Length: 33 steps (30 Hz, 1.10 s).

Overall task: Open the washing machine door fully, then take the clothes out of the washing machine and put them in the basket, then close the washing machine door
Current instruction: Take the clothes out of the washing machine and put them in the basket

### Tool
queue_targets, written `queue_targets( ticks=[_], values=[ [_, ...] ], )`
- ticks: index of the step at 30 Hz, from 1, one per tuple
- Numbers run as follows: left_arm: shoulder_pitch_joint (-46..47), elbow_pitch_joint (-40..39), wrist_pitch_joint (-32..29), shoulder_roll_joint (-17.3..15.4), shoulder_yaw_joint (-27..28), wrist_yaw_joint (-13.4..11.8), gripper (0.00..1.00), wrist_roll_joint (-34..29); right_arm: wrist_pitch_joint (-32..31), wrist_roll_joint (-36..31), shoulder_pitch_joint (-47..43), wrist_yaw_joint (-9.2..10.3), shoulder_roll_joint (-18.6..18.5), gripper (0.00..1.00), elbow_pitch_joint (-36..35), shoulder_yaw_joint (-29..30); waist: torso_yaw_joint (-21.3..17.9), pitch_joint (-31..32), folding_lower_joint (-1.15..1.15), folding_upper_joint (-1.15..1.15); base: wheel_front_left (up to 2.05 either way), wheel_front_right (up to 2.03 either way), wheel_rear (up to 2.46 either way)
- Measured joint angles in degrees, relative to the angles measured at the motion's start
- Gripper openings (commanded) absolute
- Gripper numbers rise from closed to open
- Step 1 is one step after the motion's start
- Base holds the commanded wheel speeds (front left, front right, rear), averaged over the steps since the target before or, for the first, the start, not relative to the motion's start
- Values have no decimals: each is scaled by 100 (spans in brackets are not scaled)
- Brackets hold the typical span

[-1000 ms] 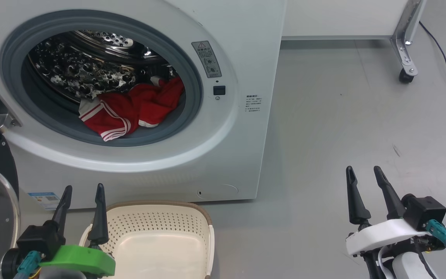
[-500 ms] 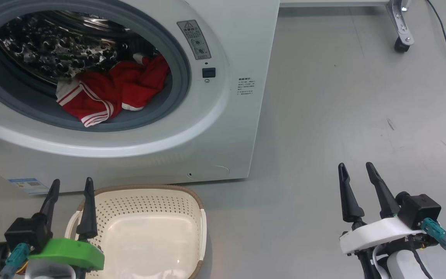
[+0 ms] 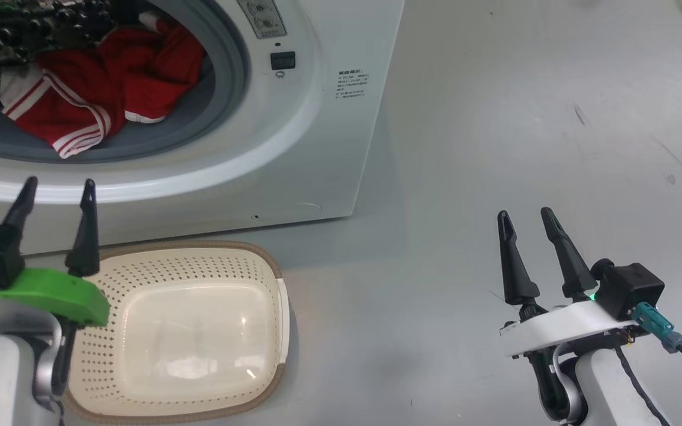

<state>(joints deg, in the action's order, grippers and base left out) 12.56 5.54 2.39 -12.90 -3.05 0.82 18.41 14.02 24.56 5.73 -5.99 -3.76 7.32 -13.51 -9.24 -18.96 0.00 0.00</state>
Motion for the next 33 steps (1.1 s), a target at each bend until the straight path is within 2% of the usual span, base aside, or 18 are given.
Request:
queue_targets(
  ticks=[11, 23, 33],
  values=[
    [1272, 324, -976, -502, 322, -179, 100, -3, 43, 11, 389, -43, 57, 100, -46, -147, -495, -703, 0, 0, 0, 0, 0],
    [2100, 1094, -1926, -927, 441, -339, 100, -68, 43, 113, 654, -45, 114, 100, -56, -176, -991, -1305, 0, 0, 0, 0, 0],
    [2571, 1712, -2364, -1025, 450, -420, 100, -201, 43, 136, 799, -49, 122, 100, -53, -171, -1211, -1617, 0, 0, 0, 0, 0]
  ],
)
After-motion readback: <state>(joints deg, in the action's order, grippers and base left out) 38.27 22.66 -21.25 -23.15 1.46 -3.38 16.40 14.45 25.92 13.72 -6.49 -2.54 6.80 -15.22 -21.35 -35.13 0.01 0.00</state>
